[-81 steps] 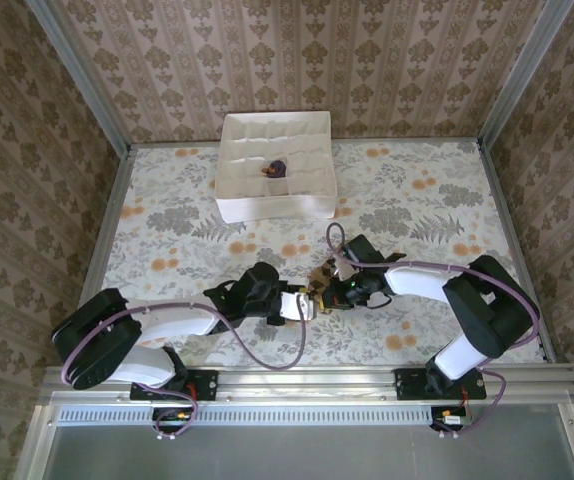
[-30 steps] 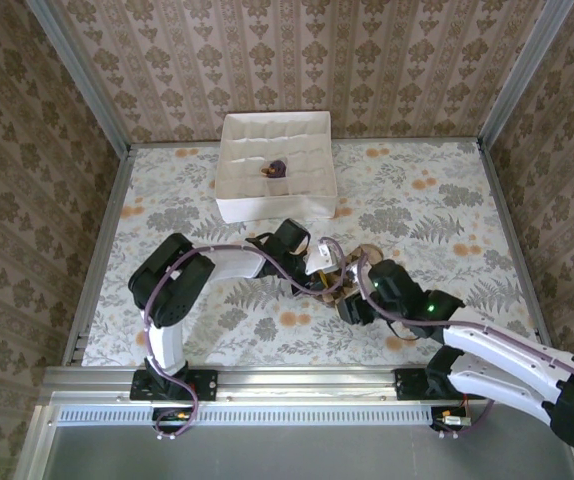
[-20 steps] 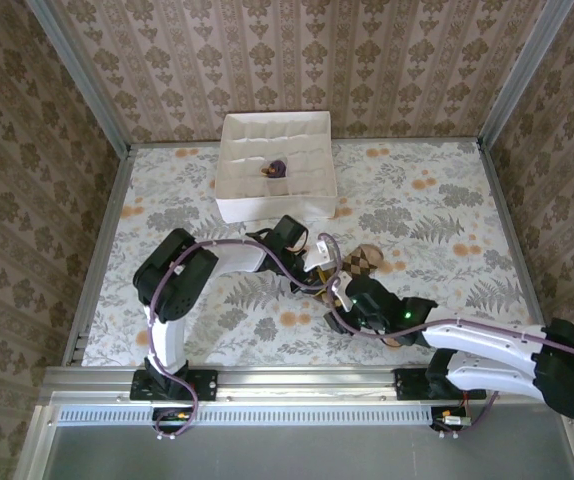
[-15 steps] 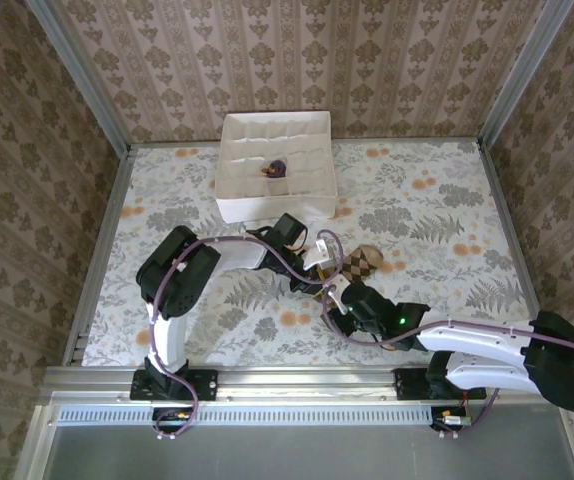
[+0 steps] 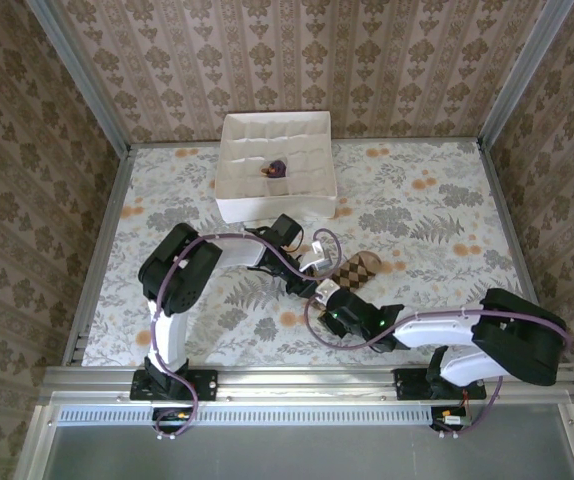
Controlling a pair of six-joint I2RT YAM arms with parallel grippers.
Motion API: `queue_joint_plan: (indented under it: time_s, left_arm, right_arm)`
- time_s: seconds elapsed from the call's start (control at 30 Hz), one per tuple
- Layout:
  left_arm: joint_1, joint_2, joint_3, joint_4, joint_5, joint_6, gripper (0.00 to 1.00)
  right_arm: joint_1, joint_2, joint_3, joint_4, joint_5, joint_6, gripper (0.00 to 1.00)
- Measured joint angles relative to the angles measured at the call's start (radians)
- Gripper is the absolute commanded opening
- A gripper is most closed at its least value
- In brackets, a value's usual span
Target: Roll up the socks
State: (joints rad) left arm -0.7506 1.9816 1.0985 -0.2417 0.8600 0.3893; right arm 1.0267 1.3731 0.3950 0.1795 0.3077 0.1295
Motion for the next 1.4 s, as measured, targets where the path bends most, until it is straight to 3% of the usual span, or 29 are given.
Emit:
queue_joint_plan:
  time_s: [0.07,0.13,0.27,0.3,0.57,0.9,1.1,1.23,1.4]
  left_arm:
    - [0.006,0.0,0.0,-0.013,0.006,0.0,0.18]
    - [0.011,0.0,0.0,-0.025,0.01,0.0,0.18]
    - [0.022,-0.003,-0.008,-0.034,0.014,0.0,0.18]
    - [0.027,-0.009,-0.018,-0.026,0.014,0.0,0.18]
    - [0.04,-0.106,-0.158,0.087,-0.027,-0.013,0.25]
    - [0.096,-0.258,-0.336,0.335,-0.183,-0.073,0.36]
    - [0.159,-0.419,-0.539,0.576,-0.248,-0.049,0.46]
    - [0.171,-0.477,-0.666,0.76,-0.212,0.041,0.47]
    - [0.169,-0.444,-0.717,0.922,-0.096,0.148,0.46]
  right_arm:
    - [0.009,0.023,0.018,-0.003,0.005,0.0,0.45]
    - [0.016,0.037,0.03,-0.006,0.01,-0.002,0.36]
    - [0.025,0.056,0.063,-0.029,0.019,-0.003,0.04]
    - [0.025,0.057,0.072,-0.04,0.018,-0.002,0.0]
    - [0.008,0.071,0.142,-0.138,-0.112,0.006,0.0]
    - [-0.226,0.164,0.242,-0.177,-0.524,0.092,0.0]
    - [-0.287,0.189,0.248,-0.169,-0.655,0.137,0.0]
    - [-0.333,0.209,0.248,-0.158,-0.742,0.163,0.0]
    - [-0.388,0.248,0.261,-0.154,-0.858,0.185,0.0]
